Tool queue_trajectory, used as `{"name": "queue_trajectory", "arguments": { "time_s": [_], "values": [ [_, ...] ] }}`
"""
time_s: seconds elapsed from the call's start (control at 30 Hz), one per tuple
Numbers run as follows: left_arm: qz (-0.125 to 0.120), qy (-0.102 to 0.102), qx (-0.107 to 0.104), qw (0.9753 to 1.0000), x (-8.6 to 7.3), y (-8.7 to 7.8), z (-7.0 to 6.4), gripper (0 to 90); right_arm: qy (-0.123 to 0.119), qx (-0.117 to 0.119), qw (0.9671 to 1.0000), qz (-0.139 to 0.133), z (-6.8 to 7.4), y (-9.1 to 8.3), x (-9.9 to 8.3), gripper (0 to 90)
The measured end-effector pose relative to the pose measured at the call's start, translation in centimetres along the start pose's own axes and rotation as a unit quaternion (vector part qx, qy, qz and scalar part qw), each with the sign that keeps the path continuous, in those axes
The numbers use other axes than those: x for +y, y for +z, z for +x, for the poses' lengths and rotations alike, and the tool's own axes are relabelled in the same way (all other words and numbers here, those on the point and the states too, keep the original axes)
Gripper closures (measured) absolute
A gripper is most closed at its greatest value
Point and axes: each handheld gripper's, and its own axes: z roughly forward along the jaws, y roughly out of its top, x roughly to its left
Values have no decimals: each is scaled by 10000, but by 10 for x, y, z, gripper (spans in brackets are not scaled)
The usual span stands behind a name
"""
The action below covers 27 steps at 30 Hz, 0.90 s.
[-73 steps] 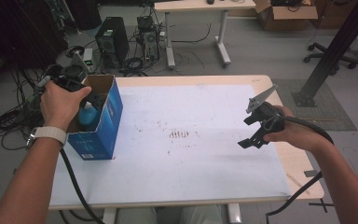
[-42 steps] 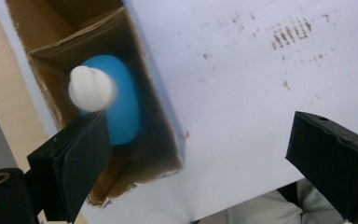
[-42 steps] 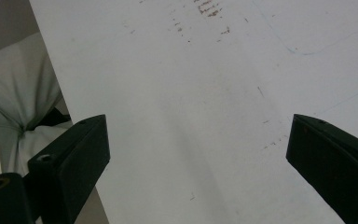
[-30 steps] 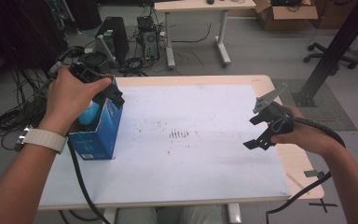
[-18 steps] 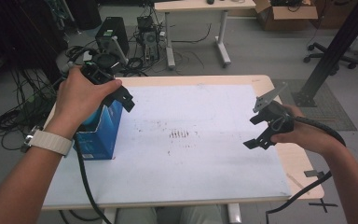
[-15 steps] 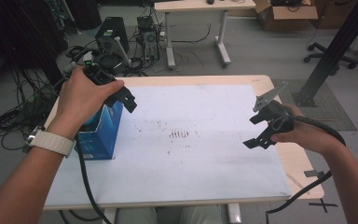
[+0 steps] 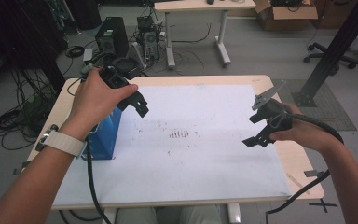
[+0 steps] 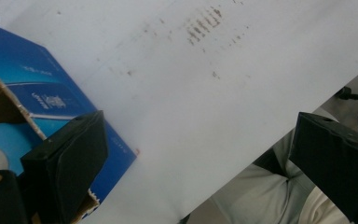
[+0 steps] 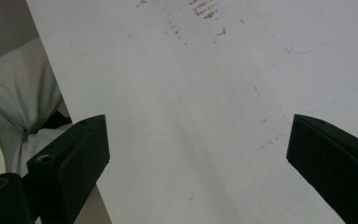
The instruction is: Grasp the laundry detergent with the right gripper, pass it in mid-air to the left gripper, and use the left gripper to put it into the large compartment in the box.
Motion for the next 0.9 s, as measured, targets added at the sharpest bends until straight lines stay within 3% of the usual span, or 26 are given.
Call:
{"name": "queue_trajectory", "arguments": {
  "time_s": [0.4,0.9],
  "values": [
    [122,386,-118,9991,11,14,-15,47,0,16,10000,37,-1,1,5,56],
    [216,574,-253,9978,13,29,-18,47,0,44,10000,60,-6,5,9,56]
  ]
}}
